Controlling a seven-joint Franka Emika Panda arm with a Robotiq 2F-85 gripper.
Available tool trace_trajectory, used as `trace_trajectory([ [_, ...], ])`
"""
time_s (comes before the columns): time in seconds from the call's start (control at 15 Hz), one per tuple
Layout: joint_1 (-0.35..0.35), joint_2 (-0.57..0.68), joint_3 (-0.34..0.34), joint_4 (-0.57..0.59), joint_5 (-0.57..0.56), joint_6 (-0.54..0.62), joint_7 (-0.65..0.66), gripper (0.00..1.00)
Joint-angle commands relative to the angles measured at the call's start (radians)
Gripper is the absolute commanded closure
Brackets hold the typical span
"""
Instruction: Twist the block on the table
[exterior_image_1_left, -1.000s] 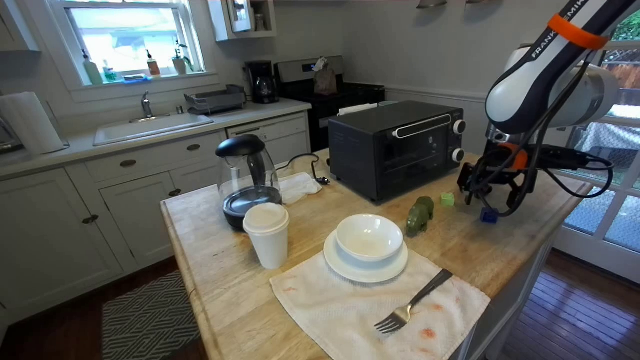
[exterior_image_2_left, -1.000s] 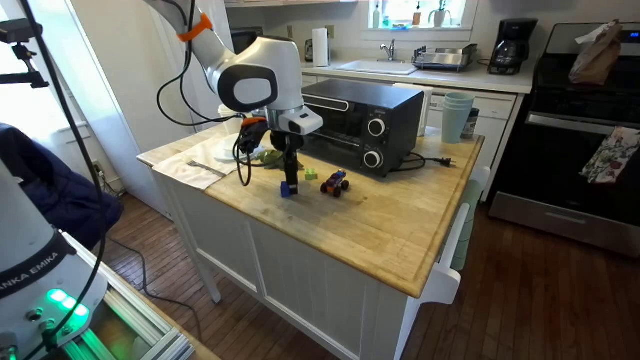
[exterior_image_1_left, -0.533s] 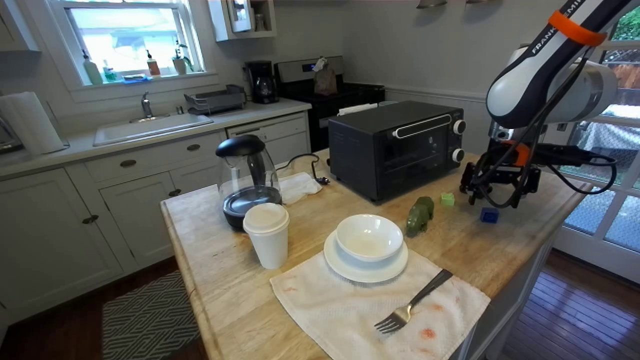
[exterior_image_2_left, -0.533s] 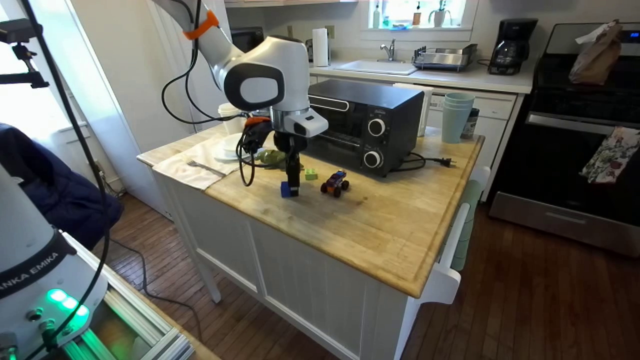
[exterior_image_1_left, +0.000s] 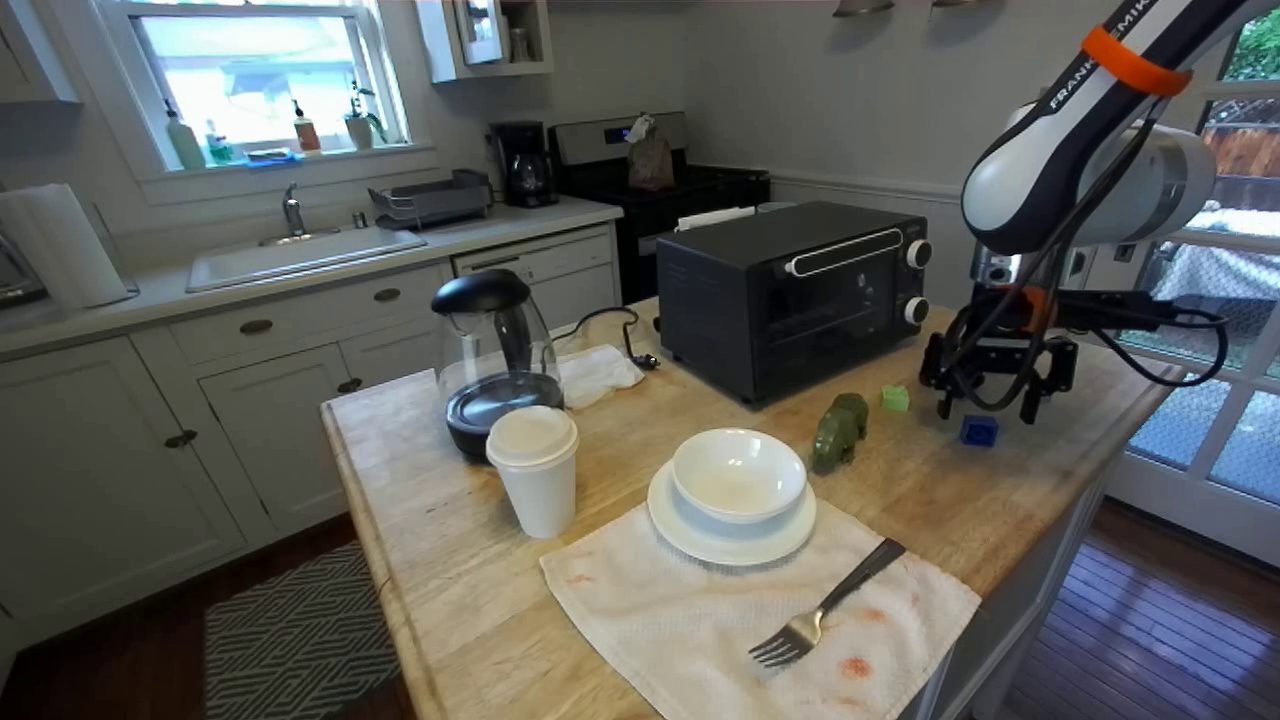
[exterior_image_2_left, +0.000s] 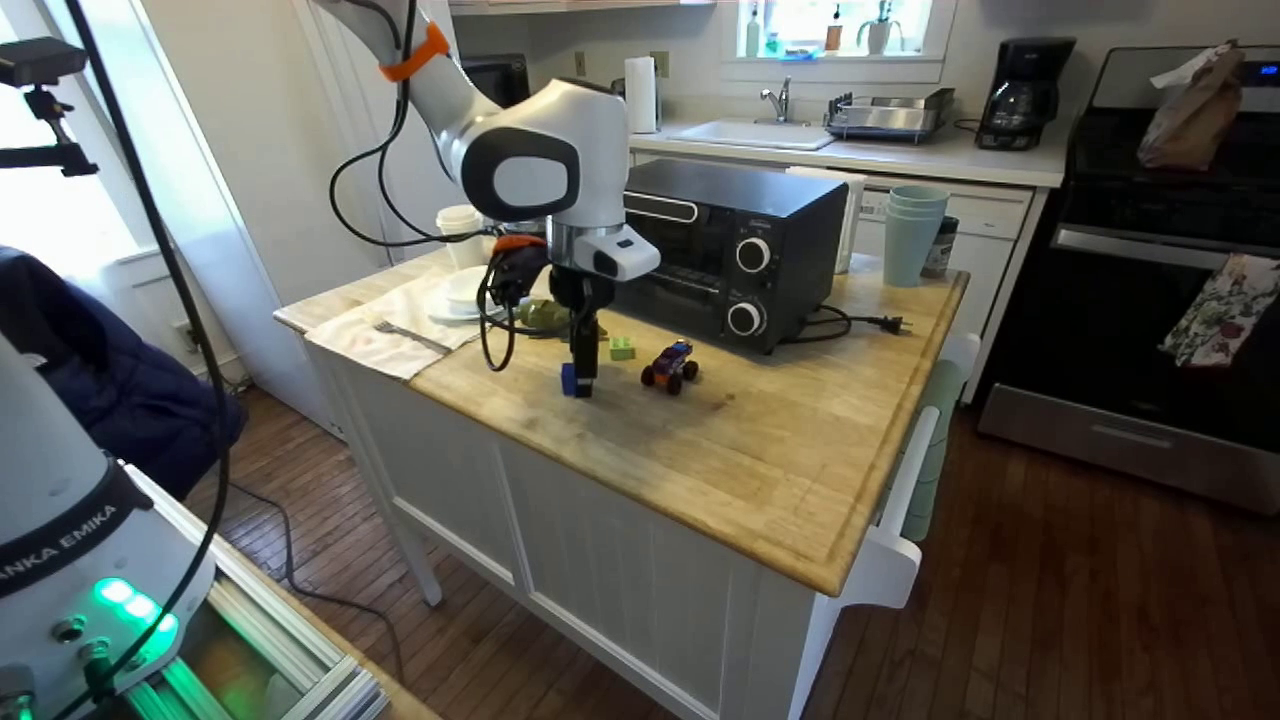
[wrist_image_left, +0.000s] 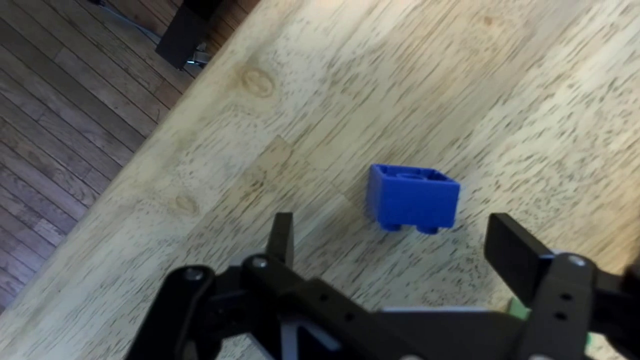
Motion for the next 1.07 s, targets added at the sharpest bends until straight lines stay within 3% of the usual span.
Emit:
trace_trajectory([
  [0.0, -0.027, 0.030, 0.029, 0.042, 0.015, -0.043, -0.024, 0.13],
  [0.07, -0.027, 0.034, 0.031, 0.047, 0.014, -0.048, -0.022, 0.18],
  [0.27, -0.029, 0.045, 0.035, 0.059, 0.015, -0.063, -0.025, 0.49],
  [0.67, -0.007, 0.043, 0.024, 0.054, -0.013, -0.072, 0.019, 0.89],
  [1.0, 0.071, -0.010, -0.010, -0.036, -0.097, 0.025, 0.151, 0.89],
])
